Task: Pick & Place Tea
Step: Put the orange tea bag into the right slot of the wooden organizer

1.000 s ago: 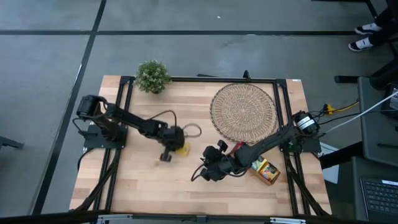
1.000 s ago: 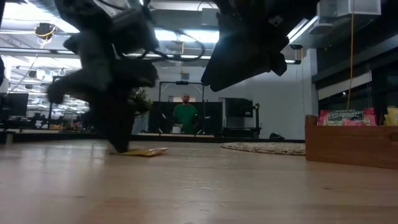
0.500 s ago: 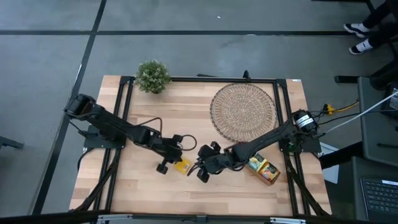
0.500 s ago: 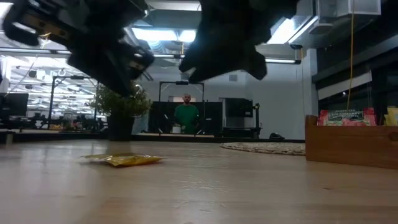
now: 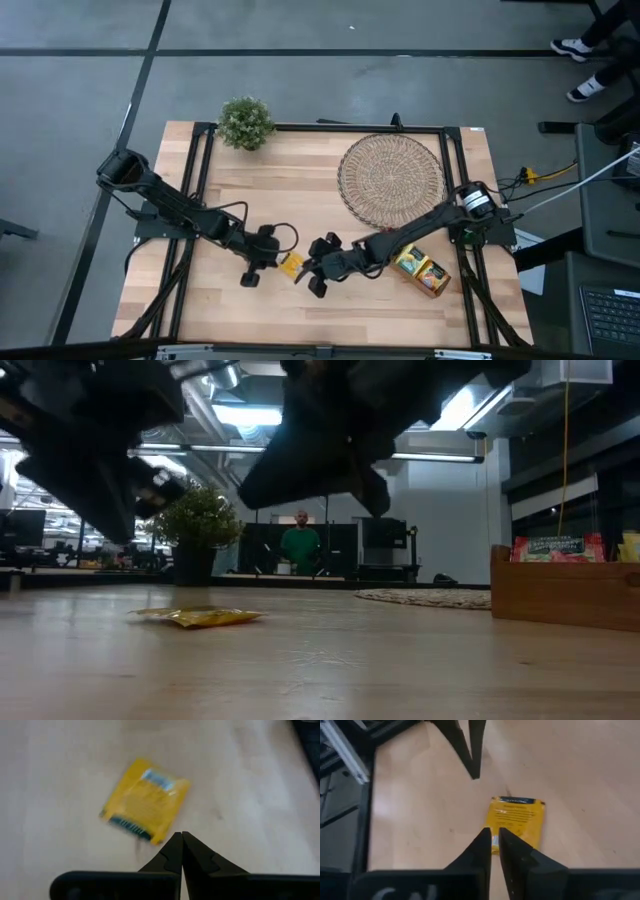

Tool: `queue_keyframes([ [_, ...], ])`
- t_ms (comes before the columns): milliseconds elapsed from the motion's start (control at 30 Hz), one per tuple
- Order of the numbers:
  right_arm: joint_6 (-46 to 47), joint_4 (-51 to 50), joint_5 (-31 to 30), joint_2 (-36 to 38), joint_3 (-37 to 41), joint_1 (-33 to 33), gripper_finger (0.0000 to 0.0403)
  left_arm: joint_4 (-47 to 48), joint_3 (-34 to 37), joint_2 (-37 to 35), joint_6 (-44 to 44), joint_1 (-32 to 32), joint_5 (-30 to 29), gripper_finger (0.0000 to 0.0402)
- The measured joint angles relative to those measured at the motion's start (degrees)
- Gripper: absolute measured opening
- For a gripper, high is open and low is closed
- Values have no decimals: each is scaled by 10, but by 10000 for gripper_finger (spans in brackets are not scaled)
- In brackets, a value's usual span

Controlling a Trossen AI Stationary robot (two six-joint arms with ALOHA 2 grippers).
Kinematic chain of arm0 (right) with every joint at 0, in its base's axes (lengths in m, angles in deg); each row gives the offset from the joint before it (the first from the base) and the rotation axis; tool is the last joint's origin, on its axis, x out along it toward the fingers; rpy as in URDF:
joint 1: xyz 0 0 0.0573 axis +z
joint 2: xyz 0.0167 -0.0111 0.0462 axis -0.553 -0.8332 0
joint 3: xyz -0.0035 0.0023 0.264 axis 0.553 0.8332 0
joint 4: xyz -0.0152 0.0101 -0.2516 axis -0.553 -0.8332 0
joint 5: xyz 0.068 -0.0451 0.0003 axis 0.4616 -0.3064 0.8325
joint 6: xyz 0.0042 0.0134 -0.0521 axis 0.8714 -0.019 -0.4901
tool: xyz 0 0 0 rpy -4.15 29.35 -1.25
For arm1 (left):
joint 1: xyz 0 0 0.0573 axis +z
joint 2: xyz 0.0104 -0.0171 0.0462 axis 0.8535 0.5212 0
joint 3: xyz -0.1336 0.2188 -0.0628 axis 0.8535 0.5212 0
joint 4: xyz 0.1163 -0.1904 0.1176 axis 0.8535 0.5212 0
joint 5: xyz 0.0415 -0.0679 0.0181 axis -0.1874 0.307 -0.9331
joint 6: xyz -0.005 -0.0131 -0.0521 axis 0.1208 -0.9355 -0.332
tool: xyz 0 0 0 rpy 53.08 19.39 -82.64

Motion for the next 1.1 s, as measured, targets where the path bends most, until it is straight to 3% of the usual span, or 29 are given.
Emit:
queue_keyframes([
  [233,-3,10,36,-25,0,-19,6,6,16,0,-91,0,-24,7],
  [433,3,46,134,-77,-2,-41,8,0,16,0,-106,1,-28,2],
  [633,32,15,139,-97,-6,-48,8,0,16,0,-164,1,-37,10],
  [867,27,6,138,-97,-5,-48,4,10,16,0,-313,6,-40,23],
  [1100,10,13,137,-98,-4,-48,7,-6,16,15,-395,16,-3,62],
])
